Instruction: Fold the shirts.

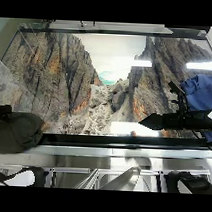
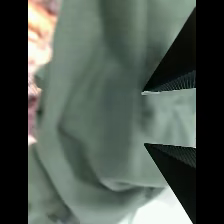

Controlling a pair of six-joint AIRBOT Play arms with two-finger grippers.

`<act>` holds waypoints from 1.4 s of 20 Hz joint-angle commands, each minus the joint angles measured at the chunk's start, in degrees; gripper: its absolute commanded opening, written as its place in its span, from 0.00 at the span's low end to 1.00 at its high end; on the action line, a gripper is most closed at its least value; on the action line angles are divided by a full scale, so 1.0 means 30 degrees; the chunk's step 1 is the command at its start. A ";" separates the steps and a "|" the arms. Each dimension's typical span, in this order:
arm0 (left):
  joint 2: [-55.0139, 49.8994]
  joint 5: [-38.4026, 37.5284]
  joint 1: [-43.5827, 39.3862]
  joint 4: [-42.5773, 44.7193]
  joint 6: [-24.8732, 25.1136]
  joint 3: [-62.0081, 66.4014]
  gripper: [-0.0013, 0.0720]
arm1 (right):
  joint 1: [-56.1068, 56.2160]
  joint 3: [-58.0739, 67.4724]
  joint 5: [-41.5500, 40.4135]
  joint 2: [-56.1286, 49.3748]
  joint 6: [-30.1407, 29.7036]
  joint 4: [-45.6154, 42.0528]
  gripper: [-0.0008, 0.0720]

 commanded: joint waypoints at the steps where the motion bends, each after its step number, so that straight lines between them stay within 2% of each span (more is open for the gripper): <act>1: -0.1792 0.0838 0.0051 0.0153 0.1115 0.0022 0.47 | 0.0022 -0.0007 0.0007 0.0015 0.0007 0.0007 0.03; 5: -0.2361 0.0809 0.0051 0.0102 0.2040 0.0022 0.47 | 0.0022 -0.0007 0.0007 0.0015 0.0007 0.0007 0.03; 8: -0.1122 0.0481 0.0051 -0.0204 0.2084 0.0066 0.47 | 0.0022 -0.0007 0.0007 0.0015 0.0007 0.0007 0.03; 11: 0.1341 0.0007 0.0051 -0.3869 0.2892 0.0066 0.47 | 0.0022 -0.0007 0.0007 0.0015 0.0000 0.0007 0.03; 12: 0.2186 -0.0277 0.0044 -0.4918 0.2922 0.0058 0.54 | 0.0022 -0.0007 0.0007 0.0015 0.0007 0.0007 0.03; 13: 0.2958 -0.0350 0.0051 -0.5705 0.2739 0.0029 1.00 | 0.0022 -0.0007 0.0007 0.0015 0.0007 0.0007 0.03; 16: 0.4539 0.0036 0.0051 -0.6207 0.2739 0.0036 0.99 | 0.0022 -0.0007 0.0007 0.0015 0.0007 0.0007 0.03; 19: 0.4379 0.0459 0.0291 -0.6215 0.2747 0.0015 0.99 | 0.0022 -0.0007 0.0007 0.0015 0.0007 0.0007 0.03; 23: 0.1661 0.0335 0.0678 -0.6229 0.2871 0.0015 0.99 | 0.0022 -0.0007 0.0007 0.0015 0.0007 0.0007 0.03; 28: -0.1523 0.0189 -0.0117 -0.6186 0.3315 0.0015 0.99 | 0.0022 -0.0007 0.0007 0.0015 0.0007 0.0007 0.03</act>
